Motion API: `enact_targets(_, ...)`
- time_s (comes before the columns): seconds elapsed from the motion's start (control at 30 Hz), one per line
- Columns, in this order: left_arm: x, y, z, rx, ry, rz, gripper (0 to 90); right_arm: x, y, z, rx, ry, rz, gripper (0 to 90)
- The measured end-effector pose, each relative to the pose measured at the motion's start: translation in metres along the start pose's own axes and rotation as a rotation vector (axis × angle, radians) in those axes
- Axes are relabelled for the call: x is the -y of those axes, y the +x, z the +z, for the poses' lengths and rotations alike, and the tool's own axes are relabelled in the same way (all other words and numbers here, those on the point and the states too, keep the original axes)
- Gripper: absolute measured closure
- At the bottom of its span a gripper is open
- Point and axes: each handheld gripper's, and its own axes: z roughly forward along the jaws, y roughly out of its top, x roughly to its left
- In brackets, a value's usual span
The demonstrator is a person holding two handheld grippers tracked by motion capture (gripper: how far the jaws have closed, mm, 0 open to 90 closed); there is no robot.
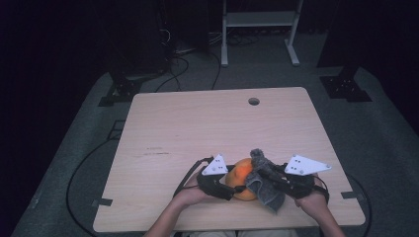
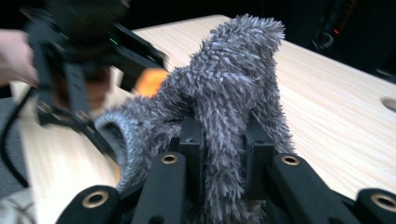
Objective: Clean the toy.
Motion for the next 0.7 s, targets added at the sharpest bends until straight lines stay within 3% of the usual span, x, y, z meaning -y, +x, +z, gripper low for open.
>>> enact_targets(0.2, 0.000, 0.002, -0.001, -0.007, -0.005, -0.016, 27.3, 0.012, -0.014, -0.002, 0.046, 0.038, 0.039, 73.5)
enact_targets(0.3, 0.001, 0.003, -0.001, -0.009, -0.007, -0.026, 27.2, 0.008, -0.009, -0.003, 0.046, 0.035, 0.037, 73.6)
enact_targets(0.4, 0.002, 0.002, -0.001, -0.009, -0.013, -0.032, 27.2, -0.001, 0.001, -0.003, 0.010, 0.010, 0.014, 73.6)
enact_targets(0.47, 0.002, 0.002, -0.001, -0.010, -0.009, -0.022, 27.3, -0.006, 0.010, -0.001, -0.018, 0.002, -0.009, 73.5)
enact_targets(0.57, 0.001, 0.000, -0.003, -0.005, 0.003, -0.002, 27.7, -0.009, 0.015, 0.002, -0.024, 0.009, -0.039, 73.5)
enact_targets(0.7, 0.001, -0.003, -0.001, 0.007, 0.008, 0.035, 28.8, -0.003, 0.001, -0.002, 0.013, 0.009, 0.012, 73.4)
